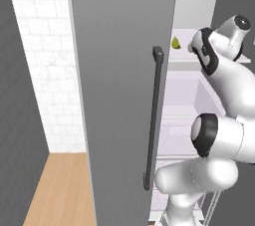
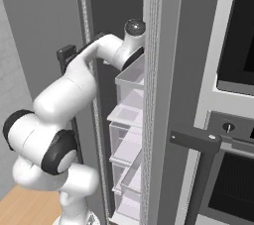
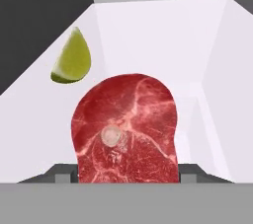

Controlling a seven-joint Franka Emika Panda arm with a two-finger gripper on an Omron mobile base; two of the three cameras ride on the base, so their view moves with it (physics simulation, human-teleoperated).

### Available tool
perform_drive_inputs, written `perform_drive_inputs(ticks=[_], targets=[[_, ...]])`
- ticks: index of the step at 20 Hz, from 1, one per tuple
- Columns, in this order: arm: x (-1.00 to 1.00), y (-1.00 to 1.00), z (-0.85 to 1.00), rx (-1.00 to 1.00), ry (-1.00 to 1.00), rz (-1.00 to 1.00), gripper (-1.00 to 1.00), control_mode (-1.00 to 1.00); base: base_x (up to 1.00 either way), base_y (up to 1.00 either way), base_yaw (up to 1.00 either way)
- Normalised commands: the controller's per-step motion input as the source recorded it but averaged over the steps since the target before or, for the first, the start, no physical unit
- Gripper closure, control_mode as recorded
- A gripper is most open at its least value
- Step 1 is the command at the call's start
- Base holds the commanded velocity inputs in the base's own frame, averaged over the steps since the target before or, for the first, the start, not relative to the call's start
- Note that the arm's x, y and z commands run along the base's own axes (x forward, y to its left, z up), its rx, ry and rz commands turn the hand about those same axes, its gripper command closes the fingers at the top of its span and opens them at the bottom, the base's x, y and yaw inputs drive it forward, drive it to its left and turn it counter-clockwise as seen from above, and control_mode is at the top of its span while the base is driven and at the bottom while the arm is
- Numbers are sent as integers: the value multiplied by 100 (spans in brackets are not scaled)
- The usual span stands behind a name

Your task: Place one lemon wedge and one steak in each tupperware on the nearby counter, to pack two identical lunches.

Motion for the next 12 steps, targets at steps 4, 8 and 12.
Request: perform_drive_inputs(ticks=[4,8,12], targets=[[-100,46,9,0,1,-1,100,-100,0,0,0],[-100,51,0,0,0,-2,100,-100,0,0,0],[-100,60,-6,0,0,-5,100,-100,0,0,0]])
